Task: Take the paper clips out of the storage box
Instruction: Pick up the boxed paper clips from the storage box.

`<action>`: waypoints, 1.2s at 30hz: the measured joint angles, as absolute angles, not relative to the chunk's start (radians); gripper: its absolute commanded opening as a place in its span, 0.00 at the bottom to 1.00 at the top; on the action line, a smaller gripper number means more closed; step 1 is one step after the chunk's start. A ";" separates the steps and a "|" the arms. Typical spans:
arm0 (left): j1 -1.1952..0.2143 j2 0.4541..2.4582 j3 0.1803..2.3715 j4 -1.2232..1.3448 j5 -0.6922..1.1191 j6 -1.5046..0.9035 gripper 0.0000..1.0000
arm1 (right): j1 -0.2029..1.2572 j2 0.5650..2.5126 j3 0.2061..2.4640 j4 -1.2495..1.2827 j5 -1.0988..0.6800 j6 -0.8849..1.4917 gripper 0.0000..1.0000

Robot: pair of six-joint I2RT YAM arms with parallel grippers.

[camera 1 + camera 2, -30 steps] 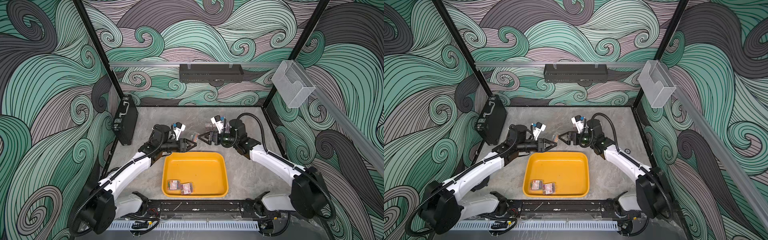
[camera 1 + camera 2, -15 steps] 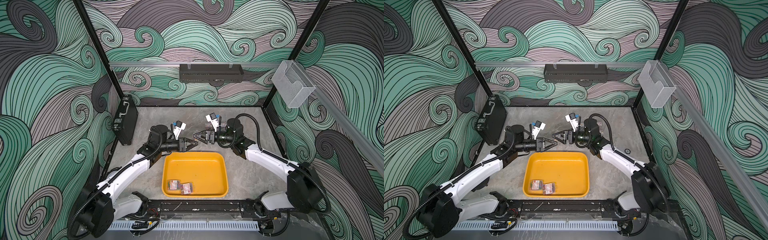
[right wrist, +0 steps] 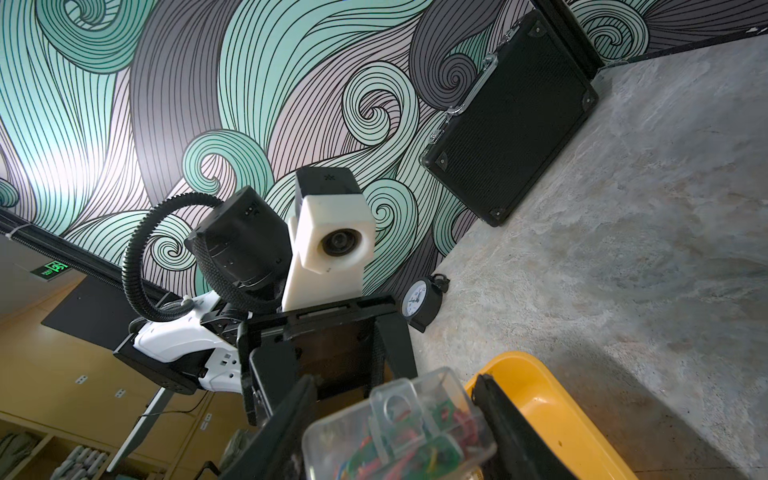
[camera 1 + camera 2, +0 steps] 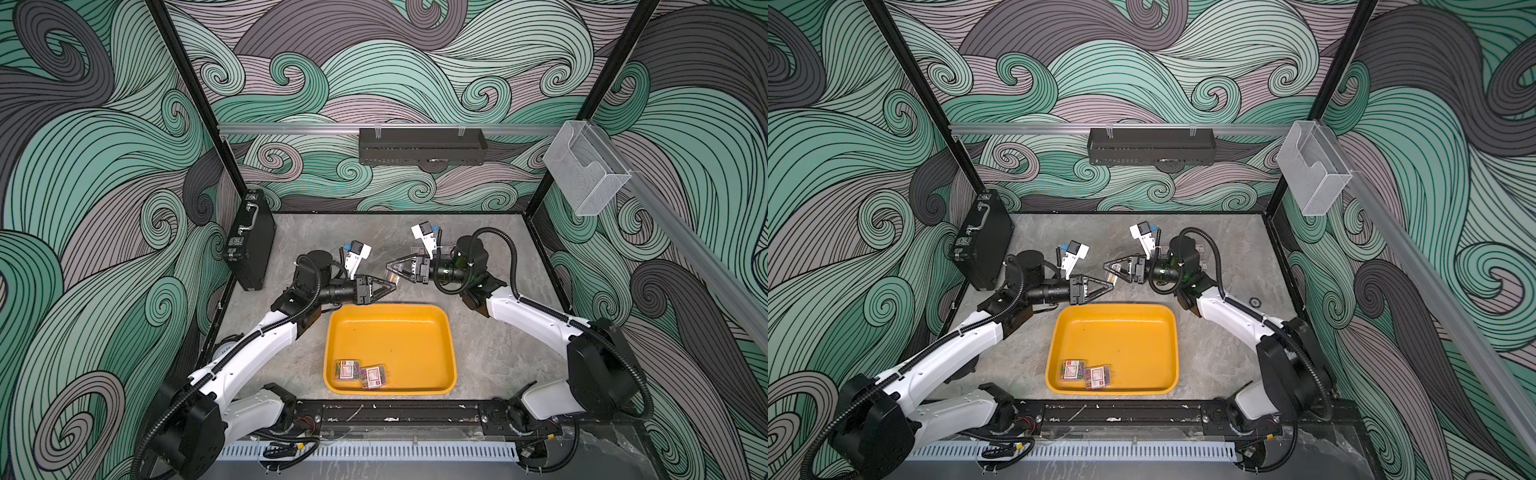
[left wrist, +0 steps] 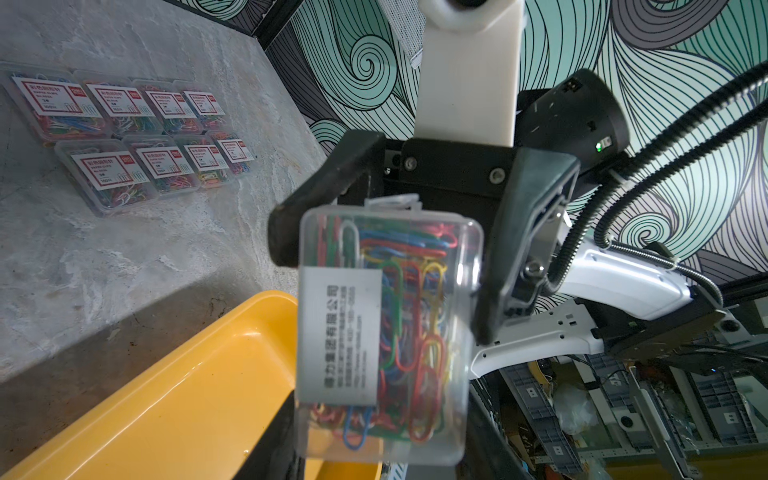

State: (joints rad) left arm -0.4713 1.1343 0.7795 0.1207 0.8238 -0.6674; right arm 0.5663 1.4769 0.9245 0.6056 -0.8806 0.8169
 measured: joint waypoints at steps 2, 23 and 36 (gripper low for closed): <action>-0.471 1.134 0.779 0.123 0.824 -0.667 0.43 | 0.565 1.484 0.925 0.624 -0.887 0.830 0.47; -0.465 1.037 0.823 -0.161 0.648 -0.549 0.61 | 0.569 1.493 0.955 0.373 -0.820 0.703 0.43; -0.439 1.081 0.968 -0.458 0.279 -0.525 0.62 | 0.671 1.398 0.971 -0.120 -0.529 0.431 0.42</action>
State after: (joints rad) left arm -0.4385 1.0809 0.9676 -0.4583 0.2787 -0.5247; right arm 0.6712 1.3975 0.9707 -0.1200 -0.5285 0.4313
